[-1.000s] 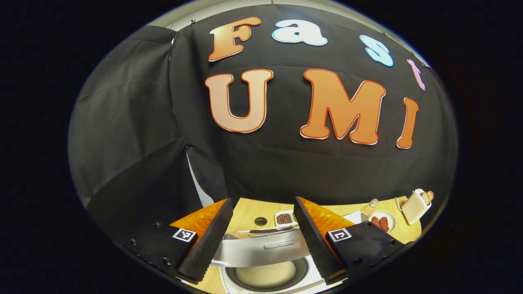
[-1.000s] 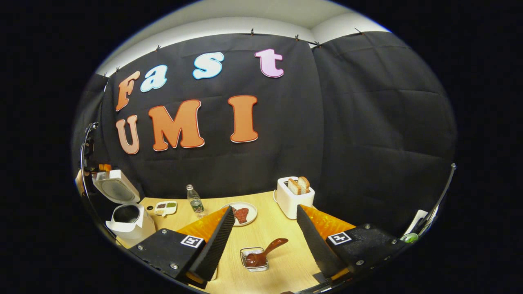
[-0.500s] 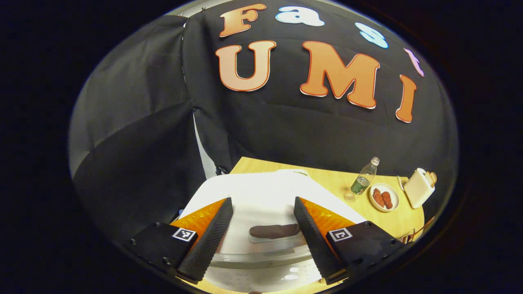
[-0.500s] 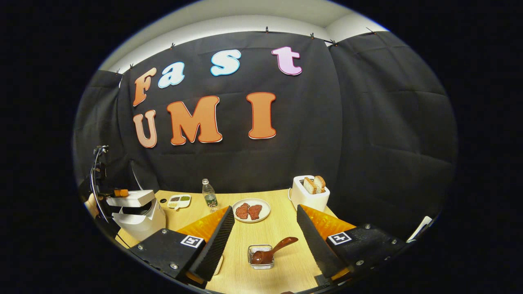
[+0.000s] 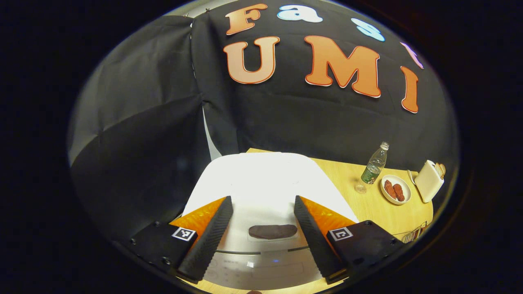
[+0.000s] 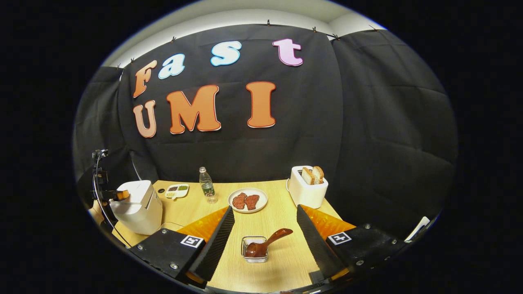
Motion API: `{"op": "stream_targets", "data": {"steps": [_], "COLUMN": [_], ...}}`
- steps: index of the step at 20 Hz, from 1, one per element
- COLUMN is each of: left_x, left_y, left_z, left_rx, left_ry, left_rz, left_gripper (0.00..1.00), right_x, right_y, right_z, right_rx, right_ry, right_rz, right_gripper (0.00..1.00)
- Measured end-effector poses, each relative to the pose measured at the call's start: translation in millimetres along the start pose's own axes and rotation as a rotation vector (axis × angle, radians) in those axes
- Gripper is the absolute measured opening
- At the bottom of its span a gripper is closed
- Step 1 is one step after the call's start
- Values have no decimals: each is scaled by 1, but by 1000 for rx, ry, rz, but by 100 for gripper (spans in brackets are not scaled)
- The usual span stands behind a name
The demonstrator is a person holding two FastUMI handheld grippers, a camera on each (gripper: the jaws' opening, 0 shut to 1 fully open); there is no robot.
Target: Close the left gripper, press the button to open the rice cooker; take a wooden spoon from the chopstick holder with the right hand, scoop a spoonful of rice and pour it into the rice cooker, then put the wooden spoon back into the chopstick holder.
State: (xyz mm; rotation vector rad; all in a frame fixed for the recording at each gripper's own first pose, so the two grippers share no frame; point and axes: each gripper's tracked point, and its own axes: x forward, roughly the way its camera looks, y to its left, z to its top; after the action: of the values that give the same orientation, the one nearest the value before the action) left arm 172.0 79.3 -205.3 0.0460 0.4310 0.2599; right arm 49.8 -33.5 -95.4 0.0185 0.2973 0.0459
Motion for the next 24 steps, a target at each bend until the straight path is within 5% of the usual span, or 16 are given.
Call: {"op": "stream_targets", "data": {"steps": [15,24], "left_x": [-12,-109], "left_y": [-5,5], "left_z": [-5,111], "left_rx": [-58,-42], "left_ry": [81,-140], "left_rz": [-10,-77], "left_gripper": [100,100], "right_x": [7,-2], "right_y": [-20,-36], "right_z": [8,52], "right_rx": [24,11], "right_ry": [-12,-99], "right_rz": [-34,-71], "right_gripper": [95,95]}}
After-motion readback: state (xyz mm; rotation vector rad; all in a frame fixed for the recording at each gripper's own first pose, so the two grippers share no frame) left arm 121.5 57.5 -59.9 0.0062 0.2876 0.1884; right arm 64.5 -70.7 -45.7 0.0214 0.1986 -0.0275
